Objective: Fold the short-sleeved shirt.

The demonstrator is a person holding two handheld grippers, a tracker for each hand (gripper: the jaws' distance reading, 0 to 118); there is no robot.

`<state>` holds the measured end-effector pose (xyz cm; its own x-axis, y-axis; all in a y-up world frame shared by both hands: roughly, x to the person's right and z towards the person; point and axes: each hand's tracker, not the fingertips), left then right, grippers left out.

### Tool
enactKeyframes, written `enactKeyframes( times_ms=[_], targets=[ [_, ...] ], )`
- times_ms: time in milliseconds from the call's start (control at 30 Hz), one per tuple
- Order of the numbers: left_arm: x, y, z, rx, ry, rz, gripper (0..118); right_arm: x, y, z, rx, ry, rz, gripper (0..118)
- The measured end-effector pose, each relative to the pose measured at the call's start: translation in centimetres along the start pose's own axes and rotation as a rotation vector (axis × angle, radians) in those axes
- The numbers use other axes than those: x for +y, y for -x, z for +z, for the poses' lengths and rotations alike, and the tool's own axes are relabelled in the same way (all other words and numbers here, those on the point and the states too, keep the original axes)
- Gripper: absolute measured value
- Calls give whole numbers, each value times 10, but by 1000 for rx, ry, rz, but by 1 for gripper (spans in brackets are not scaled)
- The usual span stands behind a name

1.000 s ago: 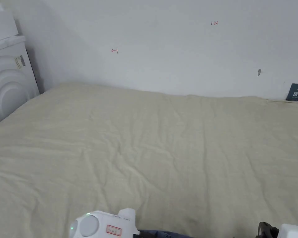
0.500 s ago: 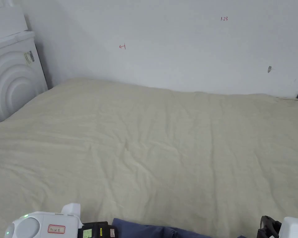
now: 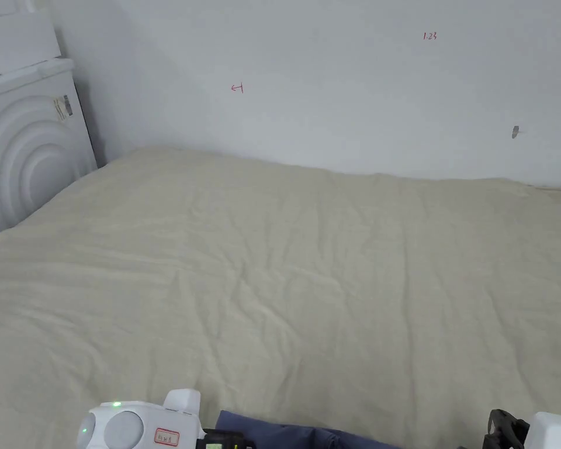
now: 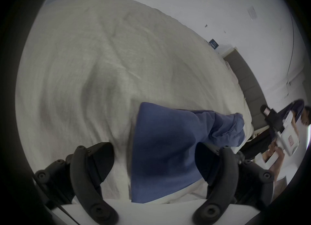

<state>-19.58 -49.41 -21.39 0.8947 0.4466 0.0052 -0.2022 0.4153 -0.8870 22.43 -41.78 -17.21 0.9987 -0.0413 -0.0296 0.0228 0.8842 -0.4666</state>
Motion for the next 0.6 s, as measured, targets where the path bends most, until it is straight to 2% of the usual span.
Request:
enactKeyframes(
  times_ms=[167, 200, 300, 367, 400, 600],
  targets=[
    [-4, -13, -2, 105, 13, -83, 66, 0, -3, 2, -6, -3, -6, 1],
    [-4, -16, 2, 108, 11, -84, 64, 0, -3, 2, -7, -5, -8, 1],
    [-5, -24, 5, 91, 8, -89, 50, 1, -4, 3, -9, -6, -16, 1],
    [-6, -29, 4, 102, 10, -118, 46, 0, -5, 4, -11, -5, -18, 1],
    [-6, -28, 3, 87, 7, -119, 35, 0, -5, 4, -10, -6, -18, 1],
    [-3, -21, 2, 23, -3, -38, 12, -2, -8, 6, -14, -3, -24, 1]
  ],
)
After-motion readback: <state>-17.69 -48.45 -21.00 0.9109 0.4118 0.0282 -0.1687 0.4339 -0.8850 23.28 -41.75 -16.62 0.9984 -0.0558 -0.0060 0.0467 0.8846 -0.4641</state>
